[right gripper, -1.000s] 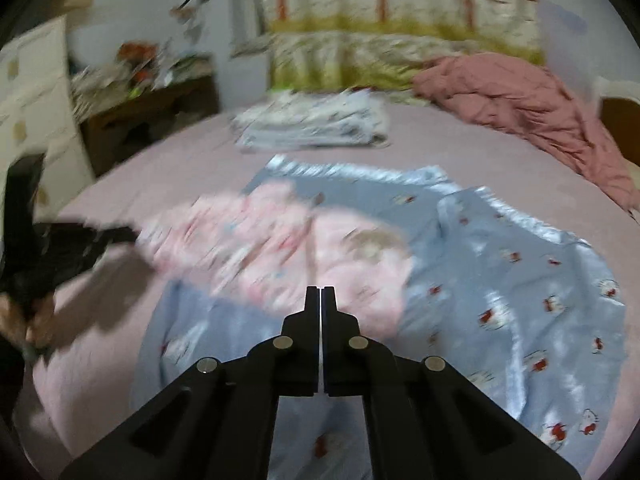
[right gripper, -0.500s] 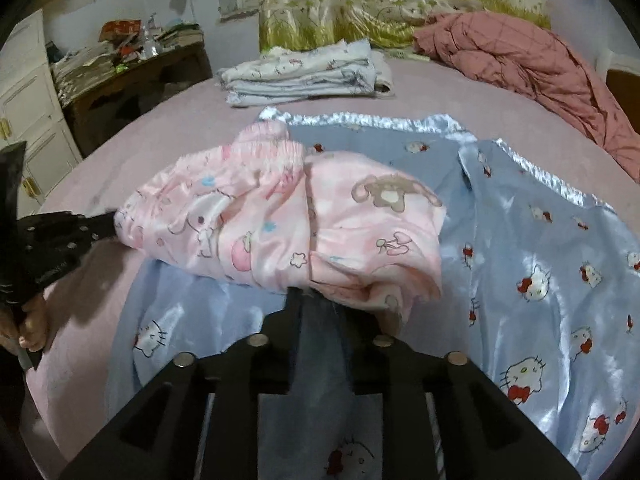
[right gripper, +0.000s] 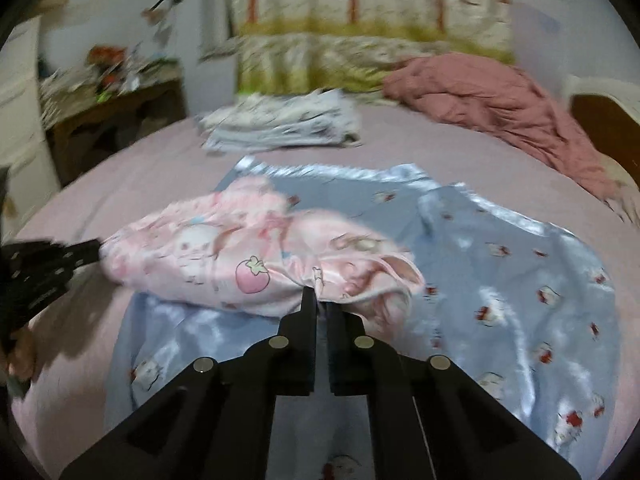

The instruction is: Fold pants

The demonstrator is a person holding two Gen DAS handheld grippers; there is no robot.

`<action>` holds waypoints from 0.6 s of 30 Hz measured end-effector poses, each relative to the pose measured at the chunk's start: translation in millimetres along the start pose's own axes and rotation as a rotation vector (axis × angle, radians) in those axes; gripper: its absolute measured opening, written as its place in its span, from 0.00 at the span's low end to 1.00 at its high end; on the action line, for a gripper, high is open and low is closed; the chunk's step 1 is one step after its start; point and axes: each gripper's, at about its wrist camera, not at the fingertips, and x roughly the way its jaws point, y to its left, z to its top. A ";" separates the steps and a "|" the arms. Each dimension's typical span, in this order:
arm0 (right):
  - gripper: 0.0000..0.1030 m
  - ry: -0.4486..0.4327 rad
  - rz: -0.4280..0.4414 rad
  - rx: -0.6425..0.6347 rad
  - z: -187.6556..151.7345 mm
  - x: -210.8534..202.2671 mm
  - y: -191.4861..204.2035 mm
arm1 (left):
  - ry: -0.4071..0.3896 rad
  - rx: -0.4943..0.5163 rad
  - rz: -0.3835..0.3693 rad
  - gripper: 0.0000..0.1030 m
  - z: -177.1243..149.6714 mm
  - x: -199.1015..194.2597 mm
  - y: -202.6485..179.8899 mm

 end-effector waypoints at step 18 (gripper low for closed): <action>0.03 0.070 -0.099 0.071 -5.0 10.4 -33.1 | 0.043 0.046 0.072 0.01 -4.7 5.0 -10.4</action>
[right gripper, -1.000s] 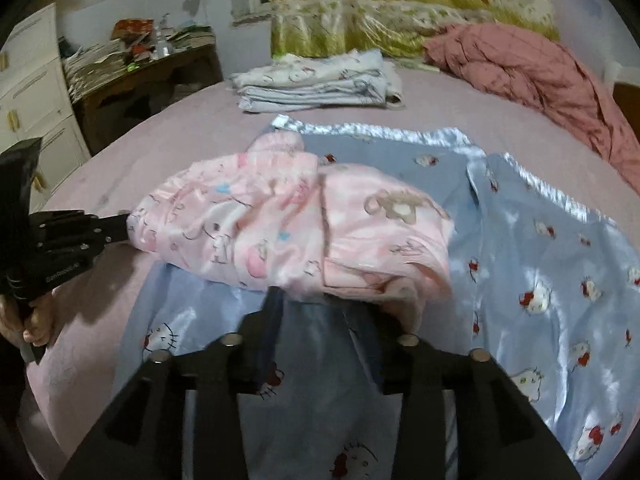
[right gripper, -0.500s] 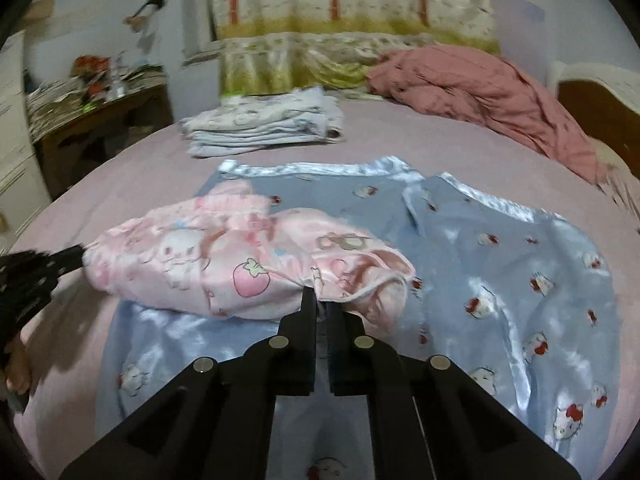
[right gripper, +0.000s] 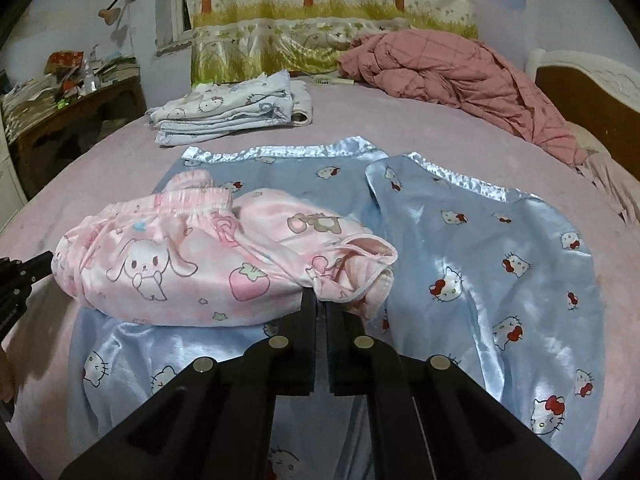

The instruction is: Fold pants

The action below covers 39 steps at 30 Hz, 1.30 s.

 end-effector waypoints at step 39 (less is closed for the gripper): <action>0.03 0.012 0.114 -0.024 -7.6 -5.9 2.7 | 0.044 -0.036 -0.112 0.07 -2.8 -12.1 -8.3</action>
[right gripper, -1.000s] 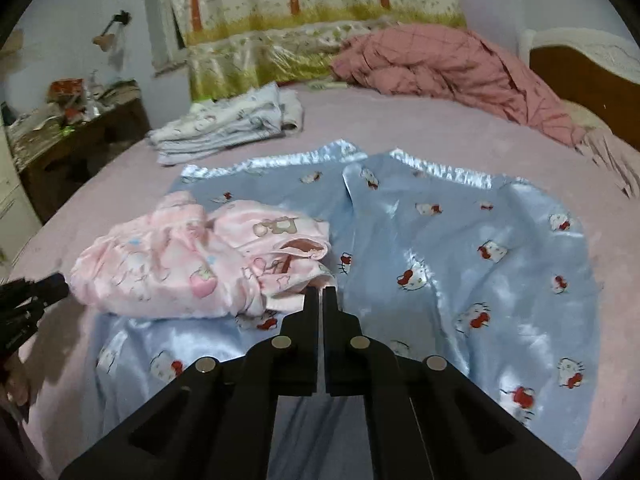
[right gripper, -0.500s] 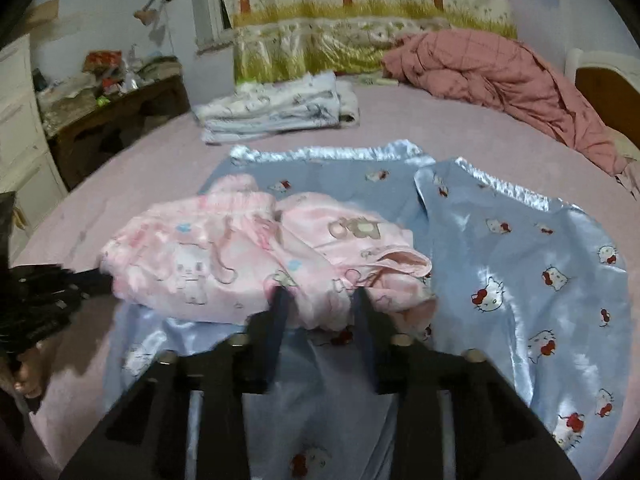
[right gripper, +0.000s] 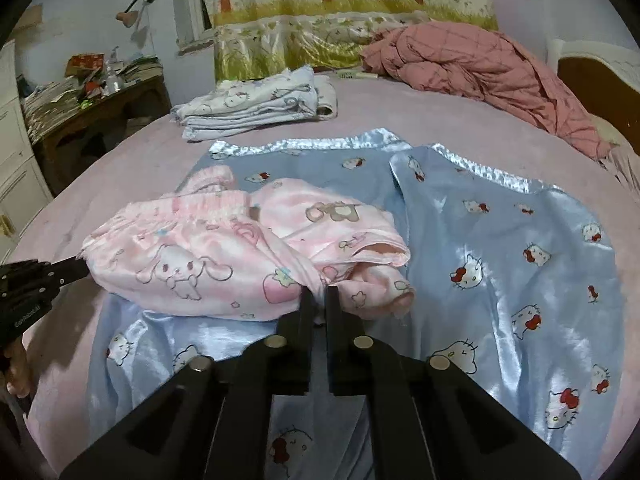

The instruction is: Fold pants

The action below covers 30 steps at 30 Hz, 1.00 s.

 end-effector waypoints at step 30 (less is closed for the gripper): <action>0.04 0.037 0.097 0.095 55.5 71.2 29.2 | -0.002 -0.116 -0.042 0.28 54.7 58.8 -18.8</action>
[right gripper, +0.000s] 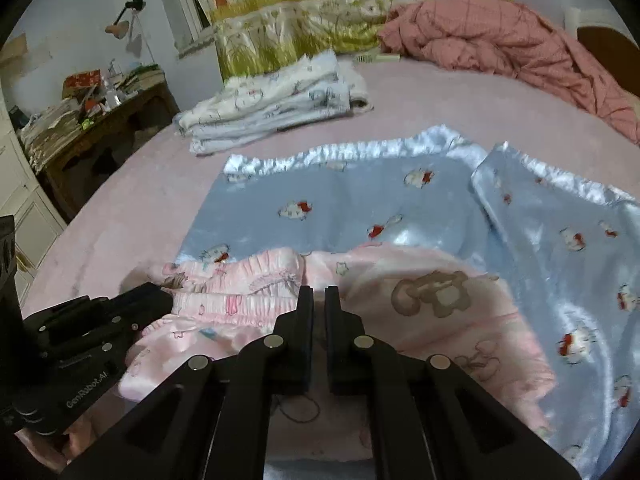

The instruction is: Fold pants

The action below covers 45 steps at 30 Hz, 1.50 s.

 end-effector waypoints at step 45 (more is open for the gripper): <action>0.63 0.042 0.418 0.713 -55.9 -1.5 -57.9 | 0.070 -0.851 -0.356 0.63 -53.6 -0.5 25.2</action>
